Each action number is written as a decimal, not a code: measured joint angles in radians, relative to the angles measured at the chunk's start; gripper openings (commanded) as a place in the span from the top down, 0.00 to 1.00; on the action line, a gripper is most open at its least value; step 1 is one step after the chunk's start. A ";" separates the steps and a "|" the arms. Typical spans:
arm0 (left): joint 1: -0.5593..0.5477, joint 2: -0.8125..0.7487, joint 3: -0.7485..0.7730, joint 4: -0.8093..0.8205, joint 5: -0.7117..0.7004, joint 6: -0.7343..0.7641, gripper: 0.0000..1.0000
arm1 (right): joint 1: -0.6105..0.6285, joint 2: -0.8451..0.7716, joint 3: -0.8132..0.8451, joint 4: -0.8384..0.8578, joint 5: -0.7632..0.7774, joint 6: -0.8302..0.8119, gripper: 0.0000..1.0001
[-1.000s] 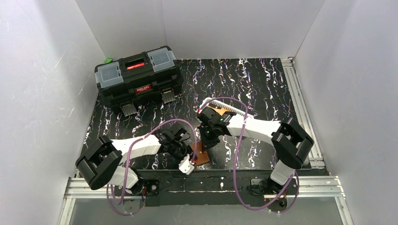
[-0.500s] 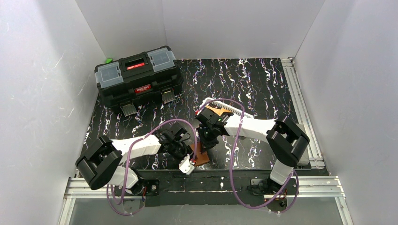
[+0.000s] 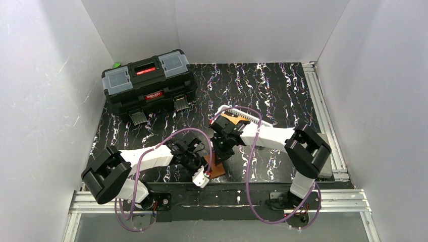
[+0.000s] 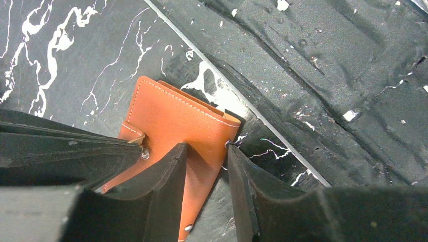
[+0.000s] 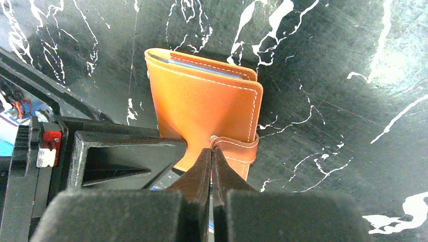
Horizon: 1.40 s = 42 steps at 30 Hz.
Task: Put the credit cards into the card holder
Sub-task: Close the card holder at the center of the board.
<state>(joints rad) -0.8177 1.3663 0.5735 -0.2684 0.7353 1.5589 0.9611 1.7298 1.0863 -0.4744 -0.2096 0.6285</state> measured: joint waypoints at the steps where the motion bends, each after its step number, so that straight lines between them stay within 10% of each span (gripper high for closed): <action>1: 0.000 0.000 0.000 0.000 0.000 0.000 0.68 | -0.001 0.002 0.002 0.000 -0.002 0.000 0.99; 42: -0.009 -0.002 0.010 -0.010 -0.015 -0.035 0.72 | -0.014 0.078 0.084 -0.055 -0.045 -0.003 0.99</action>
<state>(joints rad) -0.8268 1.3643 0.5835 -0.2787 0.7200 1.5238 0.9470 1.8080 1.1702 -0.5293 -0.2550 0.6254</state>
